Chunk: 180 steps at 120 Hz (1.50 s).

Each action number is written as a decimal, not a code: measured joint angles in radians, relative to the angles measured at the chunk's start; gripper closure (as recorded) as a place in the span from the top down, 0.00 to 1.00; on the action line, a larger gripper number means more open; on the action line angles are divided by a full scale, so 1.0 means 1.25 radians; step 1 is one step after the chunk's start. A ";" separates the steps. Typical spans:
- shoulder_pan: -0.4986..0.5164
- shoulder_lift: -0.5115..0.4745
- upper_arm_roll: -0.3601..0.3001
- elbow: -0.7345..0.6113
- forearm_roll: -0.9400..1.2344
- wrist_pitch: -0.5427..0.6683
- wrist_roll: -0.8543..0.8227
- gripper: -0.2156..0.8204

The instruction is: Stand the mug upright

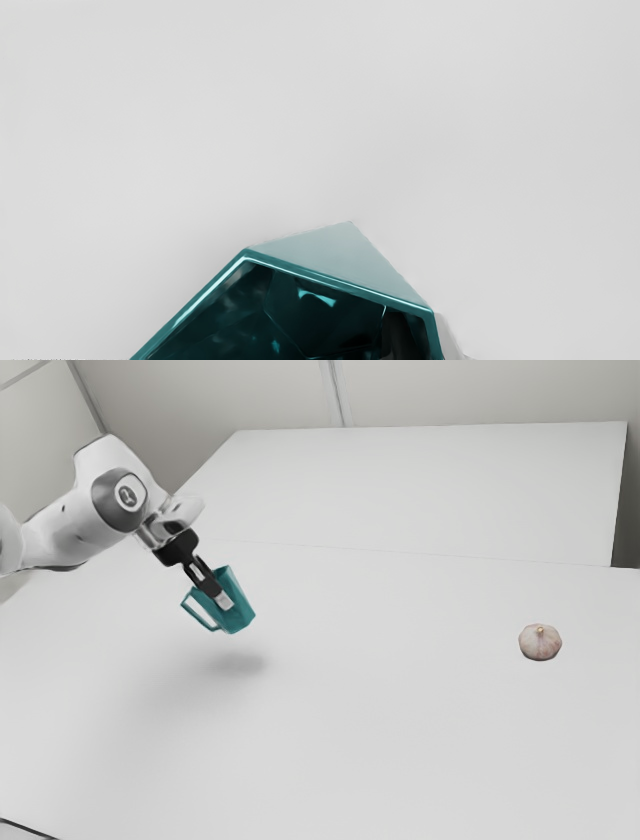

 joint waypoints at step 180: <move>-0.090 0.034 -0.020 -0.188 0.381 0.327 -0.375 0.04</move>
